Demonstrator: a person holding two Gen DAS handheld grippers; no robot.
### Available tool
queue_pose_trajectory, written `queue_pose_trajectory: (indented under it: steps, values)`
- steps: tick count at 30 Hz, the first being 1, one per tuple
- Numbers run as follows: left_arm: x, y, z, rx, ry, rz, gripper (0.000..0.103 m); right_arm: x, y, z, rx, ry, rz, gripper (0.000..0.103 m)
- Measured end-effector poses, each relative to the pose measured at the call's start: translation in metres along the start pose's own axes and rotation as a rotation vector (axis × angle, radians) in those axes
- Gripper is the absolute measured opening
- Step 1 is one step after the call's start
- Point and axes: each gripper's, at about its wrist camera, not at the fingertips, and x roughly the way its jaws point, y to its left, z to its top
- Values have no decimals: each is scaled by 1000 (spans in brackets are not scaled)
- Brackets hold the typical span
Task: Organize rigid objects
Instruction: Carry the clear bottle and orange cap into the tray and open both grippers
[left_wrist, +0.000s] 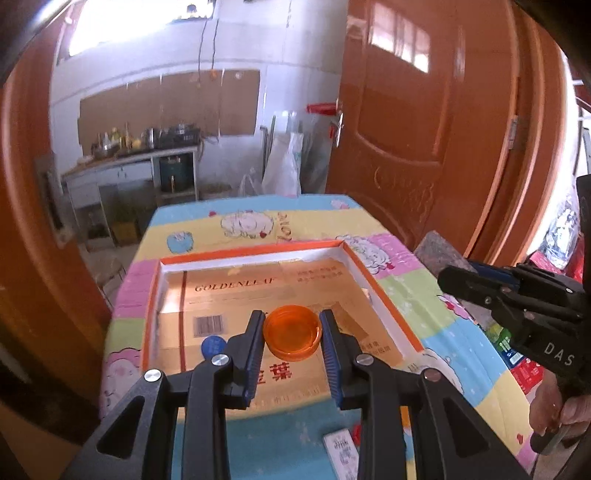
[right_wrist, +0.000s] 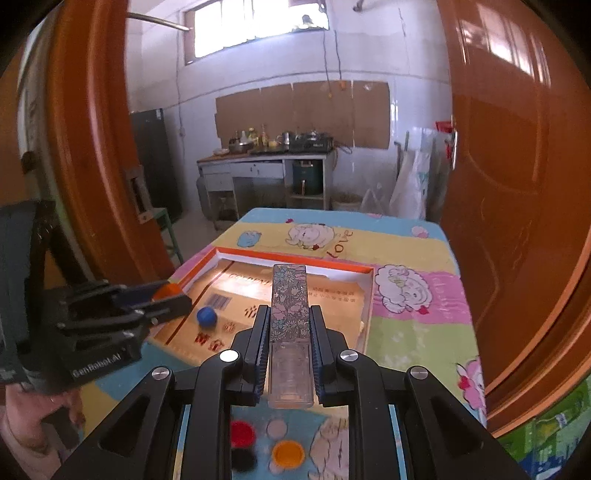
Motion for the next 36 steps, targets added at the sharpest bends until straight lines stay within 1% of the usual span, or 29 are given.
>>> queue_pose_trajectory:
  steps: [5, 10, 14, 17, 20, 23, 26, 31, 36]
  values:
    - [32, 11, 4, -45, 57, -16, 30, 36, -17, 20, 39, 34, 15, 20]
    - [63, 15, -2, -70, 112, -24, 30, 80, -29, 33, 56, 83, 14, 20]
    - [78, 18, -11, -66, 160, -17, 30, 118, -32, 30, 38, 142, -12, 20]
    - [84, 20, -14, -60, 170, -1, 30, 147, -36, 27, 41, 192, -33, 20]
    - [89, 22, -16, -62, 188, -15, 30, 170, -40, 20, 41, 236, -48, 20]
    - [93, 20, -19, -49, 203, -10, 30, 181, -42, 13, 30, 271, -58, 20]
    - [96, 19, -20, -44, 216, -6, 30, 183, -46, 10, 48, 280, -42, 20]
    - [101, 20, -21, -40, 228, 8, 30, 186, -51, 7, 58, 290, -42, 20]
    - [106, 19, -23, -37, 237, 12, 30, 196, -51, 0, 59, 322, -45, 20]
